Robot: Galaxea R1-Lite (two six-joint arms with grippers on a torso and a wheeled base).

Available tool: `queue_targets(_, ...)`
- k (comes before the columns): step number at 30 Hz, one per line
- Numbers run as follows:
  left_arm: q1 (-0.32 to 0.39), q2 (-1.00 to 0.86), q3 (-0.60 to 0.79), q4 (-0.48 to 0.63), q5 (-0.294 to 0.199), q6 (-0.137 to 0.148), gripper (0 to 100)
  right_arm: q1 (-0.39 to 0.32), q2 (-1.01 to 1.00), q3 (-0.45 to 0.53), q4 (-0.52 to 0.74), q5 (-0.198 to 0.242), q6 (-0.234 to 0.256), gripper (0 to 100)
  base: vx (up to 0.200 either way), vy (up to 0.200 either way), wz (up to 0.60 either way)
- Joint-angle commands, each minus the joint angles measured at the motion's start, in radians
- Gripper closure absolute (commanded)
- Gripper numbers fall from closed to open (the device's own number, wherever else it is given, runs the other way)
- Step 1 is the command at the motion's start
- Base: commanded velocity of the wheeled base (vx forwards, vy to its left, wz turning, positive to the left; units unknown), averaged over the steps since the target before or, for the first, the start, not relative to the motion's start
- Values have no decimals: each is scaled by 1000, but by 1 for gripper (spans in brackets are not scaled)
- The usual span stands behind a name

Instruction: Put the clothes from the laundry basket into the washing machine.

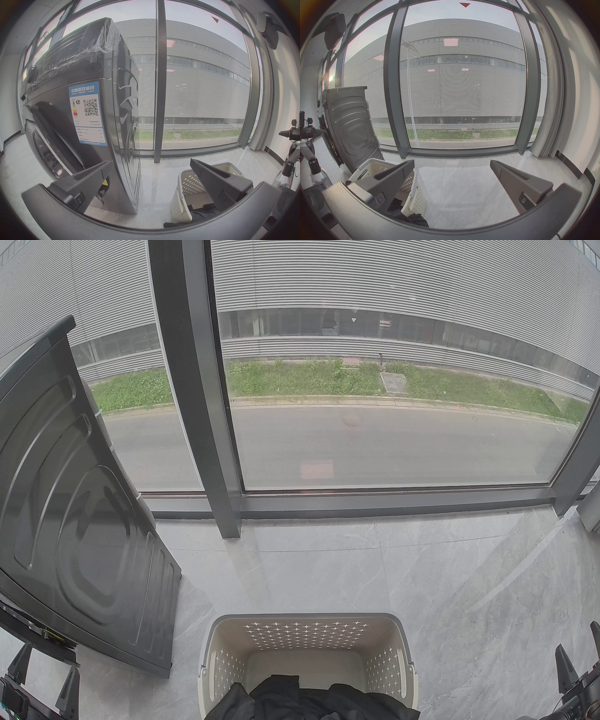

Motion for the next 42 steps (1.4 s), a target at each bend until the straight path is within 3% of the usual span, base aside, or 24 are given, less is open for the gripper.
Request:
queue_targets(1,0,-18,15,0,0,0,0,0,-16,18,0,0,0,0,0,0,0)
queue_targets(27,0,-18,15,0,0,3,0,0,-16,18,0,2,0,0,0,0,0)
queue_targets(42,0,-18,15,0,0,1,0,0,-16,18,0,2,0,0,-200,0,0)
